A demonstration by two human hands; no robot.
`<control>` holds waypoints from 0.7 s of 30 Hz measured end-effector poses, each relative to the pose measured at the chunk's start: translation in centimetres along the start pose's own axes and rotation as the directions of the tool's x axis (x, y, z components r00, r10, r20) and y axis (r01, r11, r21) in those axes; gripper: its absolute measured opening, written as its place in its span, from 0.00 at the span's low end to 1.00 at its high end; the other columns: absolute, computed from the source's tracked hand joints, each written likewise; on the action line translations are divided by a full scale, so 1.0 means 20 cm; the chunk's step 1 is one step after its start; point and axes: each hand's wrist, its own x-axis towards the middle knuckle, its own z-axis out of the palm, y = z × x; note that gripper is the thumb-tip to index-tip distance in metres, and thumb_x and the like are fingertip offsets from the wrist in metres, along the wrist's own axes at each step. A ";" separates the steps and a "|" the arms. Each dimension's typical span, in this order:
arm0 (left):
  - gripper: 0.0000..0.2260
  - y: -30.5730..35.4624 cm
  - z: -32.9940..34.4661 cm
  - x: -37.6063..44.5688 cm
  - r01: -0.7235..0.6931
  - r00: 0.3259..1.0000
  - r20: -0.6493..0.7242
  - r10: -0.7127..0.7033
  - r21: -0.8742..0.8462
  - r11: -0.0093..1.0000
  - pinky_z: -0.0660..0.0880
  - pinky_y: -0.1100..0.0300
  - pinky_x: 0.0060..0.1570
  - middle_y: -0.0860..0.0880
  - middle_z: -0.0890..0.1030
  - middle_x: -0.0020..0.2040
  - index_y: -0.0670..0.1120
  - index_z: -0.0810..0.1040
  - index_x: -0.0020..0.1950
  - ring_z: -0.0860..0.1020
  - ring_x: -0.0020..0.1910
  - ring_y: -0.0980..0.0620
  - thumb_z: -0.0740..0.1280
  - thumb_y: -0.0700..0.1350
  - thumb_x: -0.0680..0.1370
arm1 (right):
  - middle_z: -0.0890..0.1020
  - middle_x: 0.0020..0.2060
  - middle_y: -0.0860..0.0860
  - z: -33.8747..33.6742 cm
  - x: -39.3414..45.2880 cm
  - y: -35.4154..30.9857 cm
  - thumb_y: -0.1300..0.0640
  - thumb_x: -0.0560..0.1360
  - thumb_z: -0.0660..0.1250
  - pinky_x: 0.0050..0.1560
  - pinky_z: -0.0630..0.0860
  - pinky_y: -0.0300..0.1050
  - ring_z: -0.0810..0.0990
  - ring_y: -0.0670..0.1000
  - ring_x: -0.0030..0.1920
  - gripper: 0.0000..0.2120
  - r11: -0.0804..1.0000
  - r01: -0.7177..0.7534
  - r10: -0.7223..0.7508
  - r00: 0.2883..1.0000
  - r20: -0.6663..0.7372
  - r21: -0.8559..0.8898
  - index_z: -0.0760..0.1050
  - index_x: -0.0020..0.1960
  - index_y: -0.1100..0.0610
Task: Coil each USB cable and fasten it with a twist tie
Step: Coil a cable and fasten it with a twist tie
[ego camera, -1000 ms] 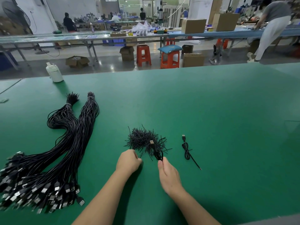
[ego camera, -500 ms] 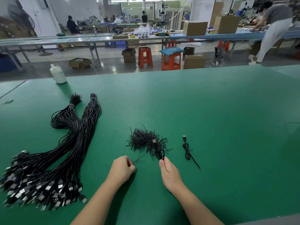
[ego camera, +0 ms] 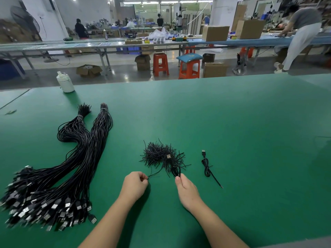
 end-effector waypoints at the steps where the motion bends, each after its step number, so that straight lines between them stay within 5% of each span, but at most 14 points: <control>1: 0.08 0.00 0.00 0.00 0.007 1.000 0.003 -0.007 0.004 1.000 0.72 0.64 0.47 0.51 0.82 0.45 0.48 0.83 0.50 0.79 0.46 0.51 0.64 0.41 0.78 | 0.68 0.35 0.48 0.00 0.00 0.00 0.47 0.85 0.50 0.41 0.65 0.47 0.67 0.48 0.37 0.17 1.000 -0.002 0.002 1.000 0.001 -0.008 0.59 0.40 0.53; 8: 0.07 -0.02 0.00 0.00 0.087 0.996 -0.014 -0.089 -0.110 0.990 0.71 0.62 0.43 0.53 0.82 0.41 0.52 0.81 0.42 0.79 0.42 0.53 0.67 0.41 0.76 | 0.71 0.37 0.48 0.01 -0.02 -0.04 0.45 0.85 0.49 0.44 0.67 0.48 0.70 0.48 0.39 0.17 0.996 -0.016 0.020 0.999 0.044 -0.090 0.62 0.42 0.53; 13: 0.07 0.00 0.02 0.00 0.002 0.988 -0.153 -0.028 -0.167 0.986 0.72 0.62 0.44 0.53 0.82 0.42 0.52 0.81 0.43 0.79 0.42 0.53 0.66 0.41 0.75 | 0.76 0.43 0.50 0.04 -0.04 -0.10 0.45 0.85 0.47 0.50 0.71 0.50 0.75 0.51 0.46 0.17 0.989 -0.035 0.047 0.996 0.077 -0.146 0.65 0.45 0.55; 17: 0.07 0.00 0.04 -0.03 -0.159 0.941 -0.297 0.163 0.039 0.987 0.72 0.59 0.44 0.51 0.79 0.47 0.47 0.83 0.53 0.78 0.43 0.50 0.65 0.42 0.79 | 0.70 0.38 0.49 0.05 -0.06 -0.15 0.47 0.85 0.49 0.45 0.68 0.49 0.68 0.48 0.38 0.16 0.999 -0.029 0.024 0.994 0.109 0.038 0.63 0.42 0.54; 19: 0.09 -0.01 0.04 -0.05 -0.204 0.910 -0.337 0.239 0.138 0.969 0.74 0.57 0.44 0.51 0.78 0.49 0.47 0.82 0.57 0.79 0.43 0.48 0.65 0.41 0.79 | 0.69 0.35 0.48 0.05 -0.08 -0.17 0.48 0.85 0.50 0.44 0.73 0.48 0.69 0.48 0.35 0.15 0.986 -0.048 0.023 0.989 0.149 0.161 0.67 0.48 0.56; 21: 0.09 0.00 0.03 -0.07 -0.215 0.910 -0.350 0.224 0.064 0.974 0.74 0.57 0.46 0.51 0.78 0.48 0.46 0.83 0.57 0.79 0.43 0.49 0.65 0.41 0.79 | 0.68 0.32 0.48 0.05 -0.10 -0.18 0.47 0.85 0.50 0.39 0.73 0.42 0.70 0.47 0.31 0.17 0.972 -0.064 0.018 0.980 0.200 0.226 0.68 0.58 0.59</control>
